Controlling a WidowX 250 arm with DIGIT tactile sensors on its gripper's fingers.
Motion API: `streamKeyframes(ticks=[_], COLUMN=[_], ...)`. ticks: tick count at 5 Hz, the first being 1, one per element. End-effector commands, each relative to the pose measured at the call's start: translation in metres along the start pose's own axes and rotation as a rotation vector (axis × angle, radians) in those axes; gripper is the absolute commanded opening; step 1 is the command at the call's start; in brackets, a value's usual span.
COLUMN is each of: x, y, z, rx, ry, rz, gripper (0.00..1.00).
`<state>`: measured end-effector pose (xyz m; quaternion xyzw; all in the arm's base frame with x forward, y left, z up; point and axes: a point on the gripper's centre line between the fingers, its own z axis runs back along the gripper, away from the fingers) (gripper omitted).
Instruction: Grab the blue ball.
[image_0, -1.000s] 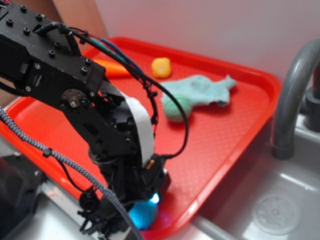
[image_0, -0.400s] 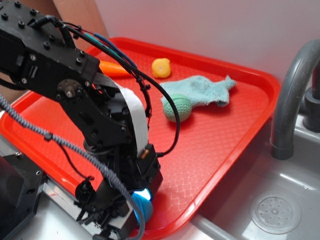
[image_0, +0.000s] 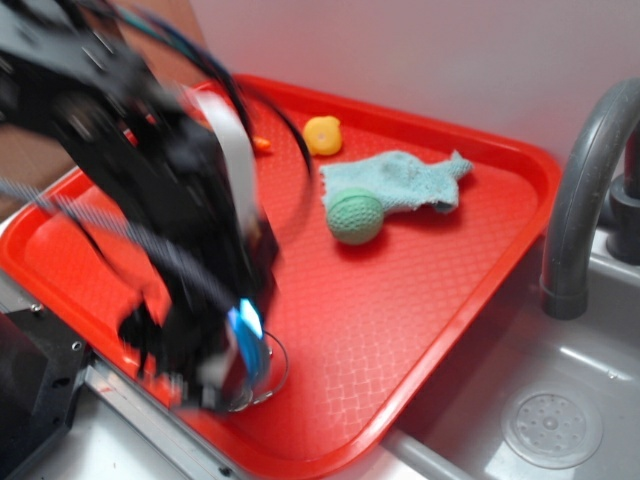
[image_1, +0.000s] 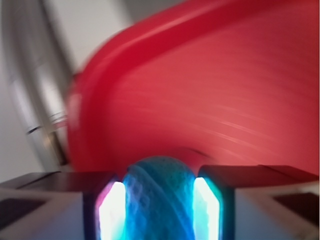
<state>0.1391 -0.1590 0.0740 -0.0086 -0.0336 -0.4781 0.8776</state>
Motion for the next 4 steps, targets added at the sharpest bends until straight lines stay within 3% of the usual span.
streamKeyframes(ticks=[1,2,3,4], x=[-0.066,-0.106,-0.105,-0.103], y=[0.06,0.073,0.074,0.077], z=[0.114,0.135,0.136,0.125], rx=[0.187,0.22,0.247,0.227], ry=[-0.139,-0.16,-0.071,-0.049], rz=[0.495,0.746,0.977,0.94], gripper=[0.0,0.0,0.0,0.0])
